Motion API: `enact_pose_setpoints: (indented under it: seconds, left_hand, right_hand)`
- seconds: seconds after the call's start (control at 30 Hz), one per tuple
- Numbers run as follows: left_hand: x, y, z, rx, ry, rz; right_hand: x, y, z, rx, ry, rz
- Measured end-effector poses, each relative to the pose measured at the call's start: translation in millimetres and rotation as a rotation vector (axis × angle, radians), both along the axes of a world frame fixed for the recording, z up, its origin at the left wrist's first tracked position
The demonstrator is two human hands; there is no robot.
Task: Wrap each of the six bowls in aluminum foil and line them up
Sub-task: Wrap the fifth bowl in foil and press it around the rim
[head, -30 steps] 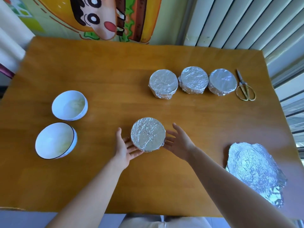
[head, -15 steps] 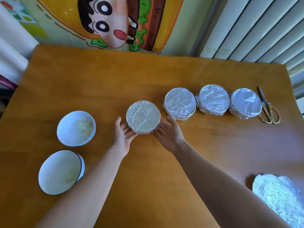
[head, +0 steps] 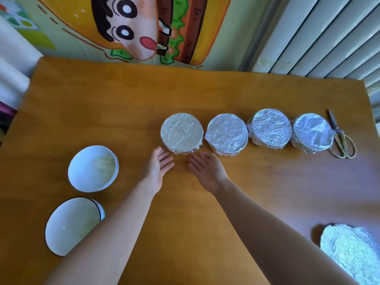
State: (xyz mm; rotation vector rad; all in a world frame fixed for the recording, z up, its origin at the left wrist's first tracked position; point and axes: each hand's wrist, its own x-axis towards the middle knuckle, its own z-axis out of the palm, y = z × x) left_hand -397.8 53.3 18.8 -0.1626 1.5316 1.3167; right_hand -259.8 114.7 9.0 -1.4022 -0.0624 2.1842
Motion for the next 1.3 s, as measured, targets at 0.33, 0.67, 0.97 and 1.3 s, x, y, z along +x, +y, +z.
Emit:
enact_pose_setpoints:
  seconds: [0.33, 0.67, 0.97, 1.3]
  left_hand:
    - [55.1, -98.5, 11.5, -0.231, 0.328, -0.150]
    - [86.1, -273.1, 0.0, -0.549, 0.466, 0.144]
    - [38.1, -392.7, 3.4, -0.865, 0.528, 0.323]
    - [-70.6, -436.4, 8.3, -0.872, 0.728, 0.006]
  right_hand:
    - [53.6, -63.5, 11.5, 0.099, -0.292, 0.492]
    - [50.5, -148.4, 6.8, 0.267, -0.368, 0.969]
    - [-34.2, -204.6, 23.8, 0.333, -0.266, 1.121]
    - [-127.6, -249.1, 18.9, 0.154, -0.203, 0.787]
